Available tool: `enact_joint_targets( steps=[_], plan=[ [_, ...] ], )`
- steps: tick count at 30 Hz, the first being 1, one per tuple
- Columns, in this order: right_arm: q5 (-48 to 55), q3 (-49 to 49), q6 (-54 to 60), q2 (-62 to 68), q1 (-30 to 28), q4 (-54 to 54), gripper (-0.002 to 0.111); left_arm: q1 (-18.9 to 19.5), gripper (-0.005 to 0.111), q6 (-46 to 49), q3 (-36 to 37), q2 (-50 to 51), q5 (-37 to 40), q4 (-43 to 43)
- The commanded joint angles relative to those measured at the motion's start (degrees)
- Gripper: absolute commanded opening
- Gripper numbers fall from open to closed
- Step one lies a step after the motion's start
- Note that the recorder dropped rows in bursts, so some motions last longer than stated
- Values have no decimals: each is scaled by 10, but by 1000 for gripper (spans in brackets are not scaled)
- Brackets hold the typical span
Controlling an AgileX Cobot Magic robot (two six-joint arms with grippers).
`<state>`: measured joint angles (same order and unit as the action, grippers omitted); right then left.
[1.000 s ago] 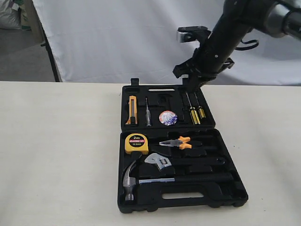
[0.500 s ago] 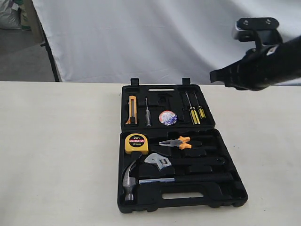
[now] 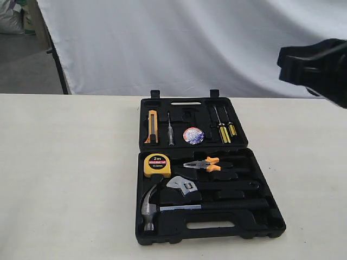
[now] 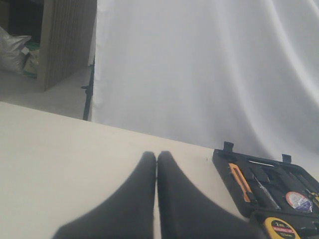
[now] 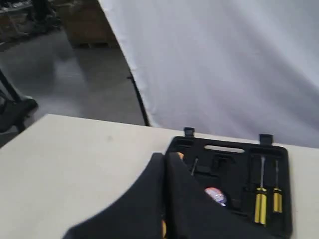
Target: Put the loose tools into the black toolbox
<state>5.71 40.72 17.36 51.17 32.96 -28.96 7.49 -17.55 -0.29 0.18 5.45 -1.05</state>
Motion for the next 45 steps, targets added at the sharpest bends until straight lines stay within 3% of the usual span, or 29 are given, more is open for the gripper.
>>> enact_joint_targets(
  steps=[1, 6, 14, 25, 31, 33, 35, 40, 45],
  plan=[
    [-1, -54, 3, -106, 46, -3, -1, 15, 1, -3, -2, -2, -4, -3],
    [-47, -123, 3, -234, 78, -3, -1, 15, 1, -3, -2, -2, -4, -3],
    [-57, -202, -2, -374, 80, -4, -1, 15, 1, -3, -2, -2, -4, -3],
    [-22, -288, -13, -395, 80, -9, -1, 15, 1, -3, -2, -2, -4, -3],
    [-111, -383, 2, -395, 80, -7, -1, 15, 1, -3, -2, -2, -4, -3],
    [-172, -407, -7, -395, 80, 26, -1, 15, 1, -3, -2, -2, -4, -3],
    [-158, -407, -36, -395, 78, 57, -1, 15, 1, -3, -2, -2, -4, -3],
    [-157, -407, -230, -396, 78, 271, -1, 15, 1, -3, -2, -2, -4, -3],
    [-143, -407, -235, -396, 78, 276, -1, 15, 1, -3, -2, -2, -4, -3]
  ],
)
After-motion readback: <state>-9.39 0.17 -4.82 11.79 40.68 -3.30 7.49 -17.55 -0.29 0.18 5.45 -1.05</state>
